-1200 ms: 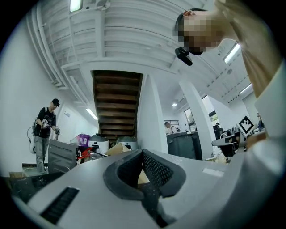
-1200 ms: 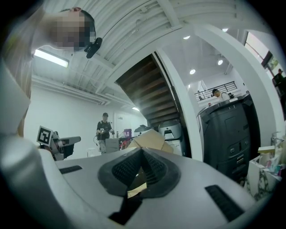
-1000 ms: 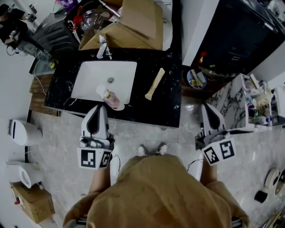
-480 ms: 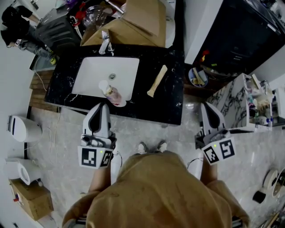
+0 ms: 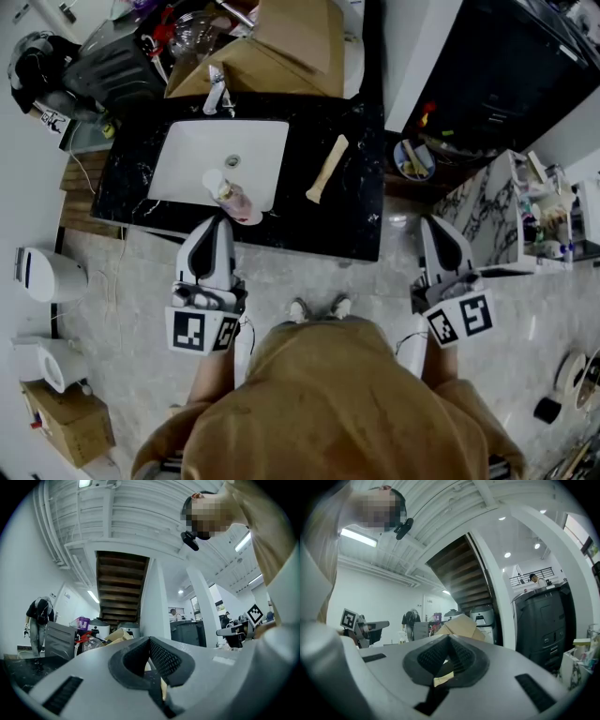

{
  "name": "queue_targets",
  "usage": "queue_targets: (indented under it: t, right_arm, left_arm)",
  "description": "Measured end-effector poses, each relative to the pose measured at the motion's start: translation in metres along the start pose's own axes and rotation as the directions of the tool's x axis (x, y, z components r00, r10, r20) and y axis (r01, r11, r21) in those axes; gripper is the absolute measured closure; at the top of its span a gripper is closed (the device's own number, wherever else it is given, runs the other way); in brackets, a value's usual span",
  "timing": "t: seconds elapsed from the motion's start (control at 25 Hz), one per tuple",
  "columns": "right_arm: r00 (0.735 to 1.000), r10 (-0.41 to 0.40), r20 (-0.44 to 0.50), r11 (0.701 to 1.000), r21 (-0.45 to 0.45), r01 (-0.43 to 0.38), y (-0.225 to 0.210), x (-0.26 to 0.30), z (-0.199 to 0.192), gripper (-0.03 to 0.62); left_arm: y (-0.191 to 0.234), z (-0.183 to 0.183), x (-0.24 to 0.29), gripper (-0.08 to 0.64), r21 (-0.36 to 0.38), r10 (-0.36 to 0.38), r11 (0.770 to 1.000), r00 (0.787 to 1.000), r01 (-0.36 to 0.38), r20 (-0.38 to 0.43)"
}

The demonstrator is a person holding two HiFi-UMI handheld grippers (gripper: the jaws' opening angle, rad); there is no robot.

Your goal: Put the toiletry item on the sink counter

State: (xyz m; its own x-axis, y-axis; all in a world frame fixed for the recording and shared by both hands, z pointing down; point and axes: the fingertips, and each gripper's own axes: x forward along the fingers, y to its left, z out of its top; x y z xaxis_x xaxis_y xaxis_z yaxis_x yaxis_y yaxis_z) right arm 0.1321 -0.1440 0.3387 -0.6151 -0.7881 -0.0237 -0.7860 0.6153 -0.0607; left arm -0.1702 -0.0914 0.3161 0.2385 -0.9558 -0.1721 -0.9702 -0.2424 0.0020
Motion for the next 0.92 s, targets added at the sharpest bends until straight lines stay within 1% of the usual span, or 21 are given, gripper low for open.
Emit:
queue_targets:
  t: [0.44, 0.92]
  right_arm:
    - [1.0, 0.012, 0.016, 1.0, -0.005, -0.012, 0.001, 0.008, 0.005, 0.591]
    - [1.0, 0.012, 0.008, 1.0, -0.009, -0.012, 0.0, 0.013, 0.002, 0.591]
  left_arm:
    - [-0.003, 0.001, 0.007, 0.555, -0.005, -0.01, 1.0, 1.0, 0.01, 0.006]
    - [-0.001, -0.005, 0.011, 0.555, -0.016, -0.015, 1.0, 1.0, 0.015, 0.0]
